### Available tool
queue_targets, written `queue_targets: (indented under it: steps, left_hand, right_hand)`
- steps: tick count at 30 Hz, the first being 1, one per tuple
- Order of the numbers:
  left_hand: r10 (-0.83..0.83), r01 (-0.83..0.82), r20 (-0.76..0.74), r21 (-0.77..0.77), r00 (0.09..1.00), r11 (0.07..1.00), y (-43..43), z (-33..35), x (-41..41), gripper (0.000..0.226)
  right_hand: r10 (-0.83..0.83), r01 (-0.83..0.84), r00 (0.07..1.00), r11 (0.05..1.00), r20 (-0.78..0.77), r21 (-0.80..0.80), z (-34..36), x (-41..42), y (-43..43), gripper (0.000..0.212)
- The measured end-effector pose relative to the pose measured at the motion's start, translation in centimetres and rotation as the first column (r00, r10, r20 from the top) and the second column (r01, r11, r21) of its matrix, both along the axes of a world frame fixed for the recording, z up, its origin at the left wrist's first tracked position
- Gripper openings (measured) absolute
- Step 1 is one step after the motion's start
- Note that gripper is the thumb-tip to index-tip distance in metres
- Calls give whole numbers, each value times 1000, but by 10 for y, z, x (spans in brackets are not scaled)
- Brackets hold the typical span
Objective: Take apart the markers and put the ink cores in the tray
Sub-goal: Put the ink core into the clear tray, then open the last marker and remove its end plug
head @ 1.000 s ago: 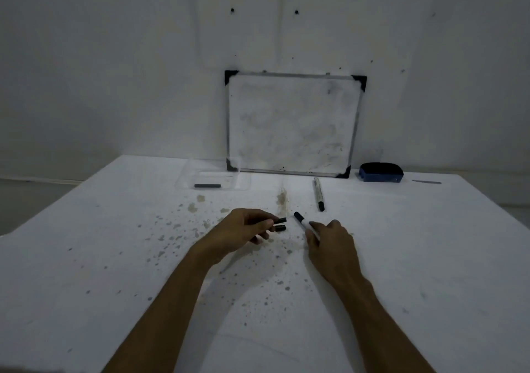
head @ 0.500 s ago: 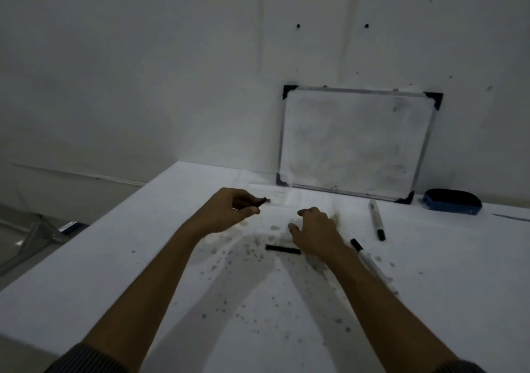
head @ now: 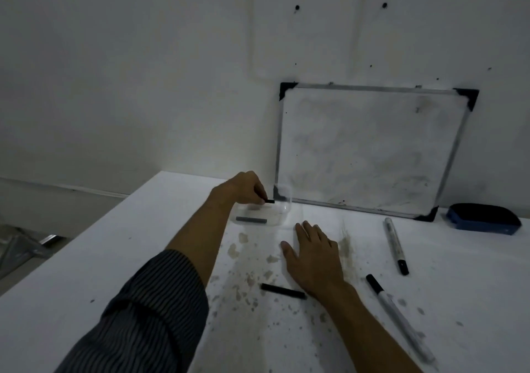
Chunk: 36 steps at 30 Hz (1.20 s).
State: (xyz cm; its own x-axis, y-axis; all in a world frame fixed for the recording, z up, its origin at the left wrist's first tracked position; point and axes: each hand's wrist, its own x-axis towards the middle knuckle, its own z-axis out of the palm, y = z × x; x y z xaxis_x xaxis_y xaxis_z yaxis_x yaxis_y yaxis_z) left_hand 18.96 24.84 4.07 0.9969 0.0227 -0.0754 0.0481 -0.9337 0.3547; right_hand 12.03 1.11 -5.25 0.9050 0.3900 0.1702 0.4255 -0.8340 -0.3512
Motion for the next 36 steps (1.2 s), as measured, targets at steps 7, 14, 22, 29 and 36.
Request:
queue_targets:
  steps: [7,14,22,29,36]
  left_hand:
    - [35,-34,-13,60,999,998,-1,-2,10,37]
    - [-11,34,274,-81,962,996,-49,36,-65,30]
    - [-44,126,364,-203,930,971,-145,-36,-195,30]
    - [-90,192,422,-207,902,959,-183,-87,-234,29]
    - [-169,307,560,-162,811,938,-196,-89,-237,40]
  right_hand:
    - [30,-25,997,997,-72,71,7,5,-4,73]
    - [77,-66,950,997,-303,45,48,2,-11,52]
    - [-63,106,991,898,-114,428,45,-76,-100,27]
    - [-476,450,877,862,63,233,17,-139,-157,42]
    - [-480,444,877,821,13,358,12,-139,-159,23]
